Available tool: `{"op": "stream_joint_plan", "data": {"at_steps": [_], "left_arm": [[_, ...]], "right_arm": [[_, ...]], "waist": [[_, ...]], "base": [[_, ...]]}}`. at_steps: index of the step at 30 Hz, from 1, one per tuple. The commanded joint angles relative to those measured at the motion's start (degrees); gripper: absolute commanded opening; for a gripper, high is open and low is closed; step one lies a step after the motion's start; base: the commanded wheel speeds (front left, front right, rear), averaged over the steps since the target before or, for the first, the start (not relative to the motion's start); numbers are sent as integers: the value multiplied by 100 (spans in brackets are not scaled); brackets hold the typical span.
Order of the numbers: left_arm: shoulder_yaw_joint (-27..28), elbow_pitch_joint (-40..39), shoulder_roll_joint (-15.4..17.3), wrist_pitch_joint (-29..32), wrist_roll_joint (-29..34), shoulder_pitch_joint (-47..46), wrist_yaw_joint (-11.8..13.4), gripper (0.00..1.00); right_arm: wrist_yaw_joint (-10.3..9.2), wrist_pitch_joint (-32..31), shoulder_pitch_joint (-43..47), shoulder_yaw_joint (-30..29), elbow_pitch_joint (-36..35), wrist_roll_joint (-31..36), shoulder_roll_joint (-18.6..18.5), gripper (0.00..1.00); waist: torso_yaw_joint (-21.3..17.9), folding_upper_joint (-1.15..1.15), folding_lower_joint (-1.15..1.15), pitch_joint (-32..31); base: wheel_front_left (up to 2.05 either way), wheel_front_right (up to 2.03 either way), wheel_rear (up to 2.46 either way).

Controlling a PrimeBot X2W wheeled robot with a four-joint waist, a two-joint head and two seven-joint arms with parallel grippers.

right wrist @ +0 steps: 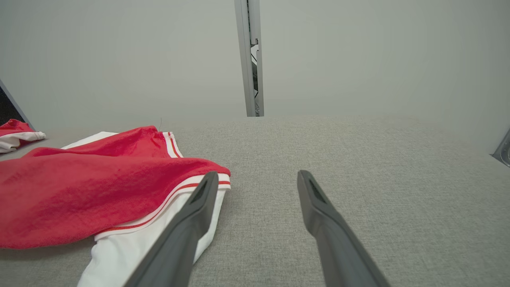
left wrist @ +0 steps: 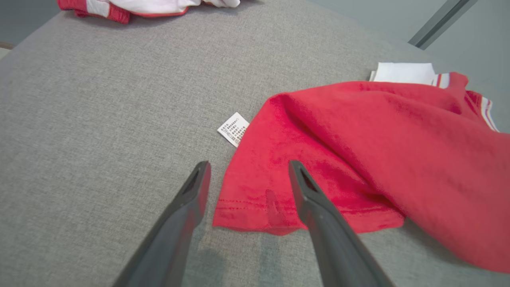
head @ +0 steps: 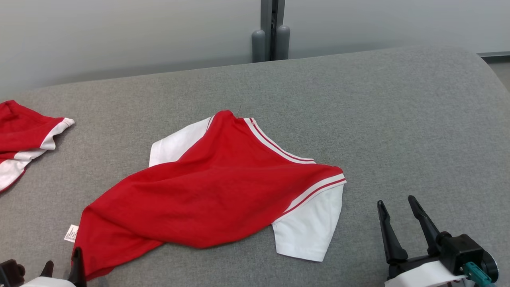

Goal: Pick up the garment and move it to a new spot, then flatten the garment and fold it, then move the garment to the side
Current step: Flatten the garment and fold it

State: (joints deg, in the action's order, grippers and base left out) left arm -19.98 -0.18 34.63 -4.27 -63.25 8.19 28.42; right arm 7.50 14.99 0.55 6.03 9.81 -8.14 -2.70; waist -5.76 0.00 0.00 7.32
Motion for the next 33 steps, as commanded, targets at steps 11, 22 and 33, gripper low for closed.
{"op": "stream_joint_plan", "data": {"at_steps": [11, 22, 33], "left_arm": [[-492, 463, -41, 629, 252, -1817, -733, 100], [-1234, 2591, -679, 1583, 623, -4334, -1448, 100], [-1403, 4094, -1048, 2071, 336, -4967, -2347, 100]], "right_arm": [[-1, 30, -214, 35, -59, 11, -34, 100], [-1, 30, -590, 231, -43, -62, -32, 100], [-1, 30, -690, 261, -47, -125, -32, 100]], "waist": [[30, 0, 0, 276], [-409, 0, 0, 1038], [-711, 0, 0, 1232]], "base": [[0, 0, 0], [0, 0, 0], [0, 0, 0]]}}
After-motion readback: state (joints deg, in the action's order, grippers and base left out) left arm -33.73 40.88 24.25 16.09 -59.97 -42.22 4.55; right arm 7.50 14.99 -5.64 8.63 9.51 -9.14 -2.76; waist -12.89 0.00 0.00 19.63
